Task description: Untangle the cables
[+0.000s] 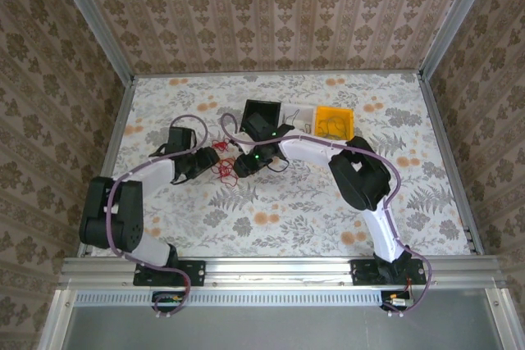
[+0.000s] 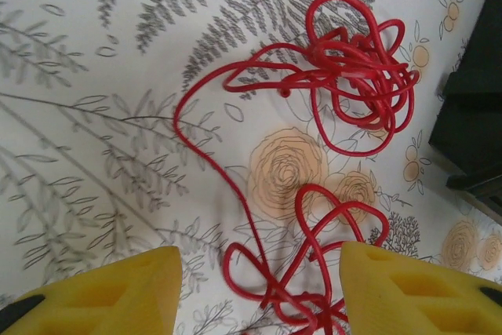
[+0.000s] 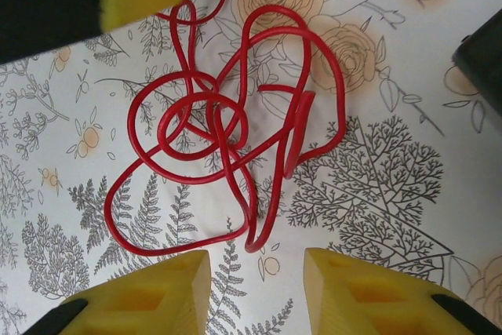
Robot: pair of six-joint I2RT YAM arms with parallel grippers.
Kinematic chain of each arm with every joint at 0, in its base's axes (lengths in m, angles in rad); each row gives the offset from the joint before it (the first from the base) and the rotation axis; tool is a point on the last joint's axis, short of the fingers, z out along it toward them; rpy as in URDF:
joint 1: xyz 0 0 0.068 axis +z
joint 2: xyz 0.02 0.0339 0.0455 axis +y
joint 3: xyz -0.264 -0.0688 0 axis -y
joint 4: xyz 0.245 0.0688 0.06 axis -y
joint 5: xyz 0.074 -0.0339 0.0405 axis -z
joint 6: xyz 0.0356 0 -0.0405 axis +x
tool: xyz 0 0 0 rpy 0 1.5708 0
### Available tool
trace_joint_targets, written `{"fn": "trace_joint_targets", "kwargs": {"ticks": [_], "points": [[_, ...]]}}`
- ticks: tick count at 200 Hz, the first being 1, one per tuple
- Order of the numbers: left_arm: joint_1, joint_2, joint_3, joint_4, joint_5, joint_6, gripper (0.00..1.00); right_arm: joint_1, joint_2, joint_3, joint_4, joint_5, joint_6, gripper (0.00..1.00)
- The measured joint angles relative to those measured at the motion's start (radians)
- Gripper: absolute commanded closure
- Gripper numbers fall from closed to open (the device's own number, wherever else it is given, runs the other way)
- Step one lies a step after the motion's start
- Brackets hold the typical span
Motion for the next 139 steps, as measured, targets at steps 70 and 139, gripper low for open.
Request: {"fn": "trace_joint_targets", "kwargs": {"ticks": [70,139], "points": [[-0.032,0.084,0.057,0.011,0.019,0.004,0.6,0.0,0.042,0.018,0.0,-0.045,0.007,0.7],[-0.036,0.141,0.077,0.018,0.021,0.004,0.79,-0.005,0.045,0.004,0.014,-0.064,0.019,0.97]]}}
